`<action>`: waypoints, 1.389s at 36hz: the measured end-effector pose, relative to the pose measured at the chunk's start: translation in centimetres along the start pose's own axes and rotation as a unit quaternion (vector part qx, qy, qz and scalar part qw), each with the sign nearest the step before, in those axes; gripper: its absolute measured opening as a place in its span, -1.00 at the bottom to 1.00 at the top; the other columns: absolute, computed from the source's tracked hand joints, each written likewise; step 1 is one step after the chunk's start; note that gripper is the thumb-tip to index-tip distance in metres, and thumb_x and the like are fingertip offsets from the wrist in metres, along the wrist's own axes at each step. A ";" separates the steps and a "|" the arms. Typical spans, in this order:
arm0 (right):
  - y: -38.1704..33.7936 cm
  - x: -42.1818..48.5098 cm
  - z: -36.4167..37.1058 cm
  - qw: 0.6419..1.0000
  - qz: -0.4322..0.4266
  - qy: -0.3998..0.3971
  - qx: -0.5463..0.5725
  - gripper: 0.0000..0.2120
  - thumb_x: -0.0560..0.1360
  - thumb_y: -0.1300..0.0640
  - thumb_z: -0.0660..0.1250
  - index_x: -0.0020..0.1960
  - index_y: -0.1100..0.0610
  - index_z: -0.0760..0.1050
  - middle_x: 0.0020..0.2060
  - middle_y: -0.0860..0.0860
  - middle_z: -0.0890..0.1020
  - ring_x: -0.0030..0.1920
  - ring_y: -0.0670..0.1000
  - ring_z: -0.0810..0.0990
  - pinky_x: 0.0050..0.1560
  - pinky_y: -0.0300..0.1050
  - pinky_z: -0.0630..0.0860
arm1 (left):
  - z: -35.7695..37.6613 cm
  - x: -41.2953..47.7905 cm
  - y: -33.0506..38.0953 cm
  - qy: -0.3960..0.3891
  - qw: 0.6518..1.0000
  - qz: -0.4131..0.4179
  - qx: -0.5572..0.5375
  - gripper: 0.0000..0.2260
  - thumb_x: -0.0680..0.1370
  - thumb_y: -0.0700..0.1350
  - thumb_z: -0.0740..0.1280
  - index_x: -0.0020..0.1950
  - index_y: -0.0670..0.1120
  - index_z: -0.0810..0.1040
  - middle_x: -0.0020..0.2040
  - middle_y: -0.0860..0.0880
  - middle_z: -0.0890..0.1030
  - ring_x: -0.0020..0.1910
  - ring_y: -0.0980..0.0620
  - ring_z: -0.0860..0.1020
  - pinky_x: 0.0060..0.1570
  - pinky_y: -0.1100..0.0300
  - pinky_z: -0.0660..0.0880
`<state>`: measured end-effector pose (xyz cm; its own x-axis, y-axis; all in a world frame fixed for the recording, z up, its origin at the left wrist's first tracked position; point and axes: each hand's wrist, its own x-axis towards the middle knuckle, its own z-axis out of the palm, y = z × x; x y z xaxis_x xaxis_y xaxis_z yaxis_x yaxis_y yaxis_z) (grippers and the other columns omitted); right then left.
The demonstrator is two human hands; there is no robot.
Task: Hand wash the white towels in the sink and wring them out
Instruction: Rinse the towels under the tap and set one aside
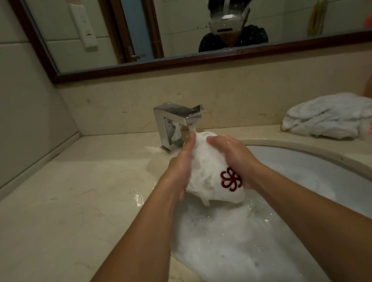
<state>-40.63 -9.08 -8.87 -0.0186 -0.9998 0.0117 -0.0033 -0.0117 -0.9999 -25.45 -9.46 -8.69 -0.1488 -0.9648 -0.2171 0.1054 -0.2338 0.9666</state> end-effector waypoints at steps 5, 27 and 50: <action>-0.2 -0.1 -0.3 1.000 -0.001 0.030 -0.006 -0.61 0.58 -0.30 0.34 0.20 -0.06 0.67 0.05 0.04 0.78 0.05 0.15 0.78 0.21 0.26 0.67 | 0.0 -0.1 0.0 -0.020 1.000 -0.006 0.017 -0.26 0.44 0.50 0.37 0.31 -0.07 0.66 0.12 -0.18 0.75 0.08 -0.25 0.74 0.22 -0.26 0.63; 1.0 -1.1 0.5 0.993 -0.039 0.069 -0.092 -0.54 0.65 -0.37 0.20 0.32 -0.09 0.58 0.15 -0.12 0.69 0.17 -0.04 0.68 0.23 0.03 0.61 | -0.2 0.2 0.0 0.090 0.985 0.062 -0.137 -0.64 0.51 0.22 0.53 0.19 0.03 0.69 0.05 -0.13 0.77 0.04 -0.22 0.75 0.12 -0.29 0.66; 0.3 -1.7 1.6 0.994 0.006 0.102 0.043 -0.49 0.60 -0.43 0.24 0.22 -0.08 0.67 0.03 -0.06 0.78 0.05 0.02 0.77 0.18 0.10 0.69 | 2.2 -1.2 0.3 0.162 0.979 0.119 -0.039 -0.43 0.38 0.37 0.35 0.27 0.09 0.63 0.15 -0.06 0.72 0.10 -0.12 0.70 0.18 -0.14 0.64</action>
<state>-38.98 -7.45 -9.22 -0.2211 -0.9752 -0.0093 0.0838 -0.0095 -0.9964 -27.37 -8.10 -7.80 0.2065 -0.9780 -0.0312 0.1761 0.0058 0.9844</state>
